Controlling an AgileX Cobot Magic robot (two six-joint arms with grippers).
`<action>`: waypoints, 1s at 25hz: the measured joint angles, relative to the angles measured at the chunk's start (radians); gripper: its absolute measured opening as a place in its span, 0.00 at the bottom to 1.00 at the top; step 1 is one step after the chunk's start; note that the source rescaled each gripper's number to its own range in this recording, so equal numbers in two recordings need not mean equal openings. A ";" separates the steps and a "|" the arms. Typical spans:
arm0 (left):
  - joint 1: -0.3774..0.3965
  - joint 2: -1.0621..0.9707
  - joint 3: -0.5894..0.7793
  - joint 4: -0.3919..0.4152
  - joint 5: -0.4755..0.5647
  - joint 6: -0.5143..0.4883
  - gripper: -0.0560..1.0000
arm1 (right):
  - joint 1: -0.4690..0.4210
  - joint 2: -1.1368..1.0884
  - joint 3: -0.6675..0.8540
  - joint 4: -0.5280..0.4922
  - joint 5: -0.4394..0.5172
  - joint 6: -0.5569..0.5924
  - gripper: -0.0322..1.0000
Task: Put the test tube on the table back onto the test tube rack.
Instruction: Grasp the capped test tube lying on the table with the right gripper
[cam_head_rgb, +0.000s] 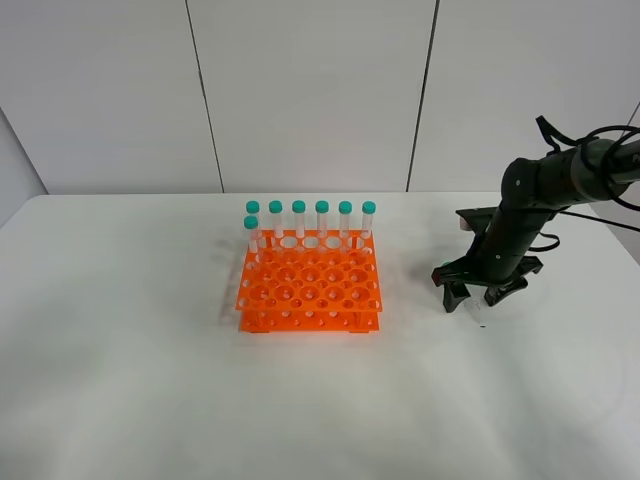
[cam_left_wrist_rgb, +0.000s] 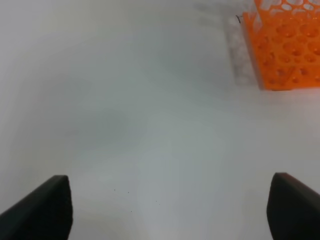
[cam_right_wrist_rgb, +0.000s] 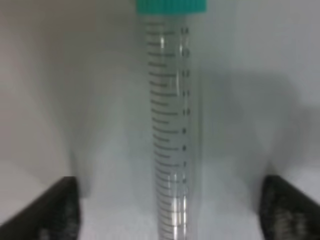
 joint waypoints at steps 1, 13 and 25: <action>0.000 0.000 0.000 0.000 0.000 0.000 1.00 | 0.000 0.000 0.000 0.000 0.000 0.001 0.58; 0.000 0.000 0.000 0.000 0.000 0.000 1.00 | 0.000 0.001 0.000 0.000 0.008 0.003 0.05; 0.000 0.000 0.000 0.000 0.000 0.000 1.00 | 0.000 -0.294 -0.003 -0.030 0.134 0.004 0.05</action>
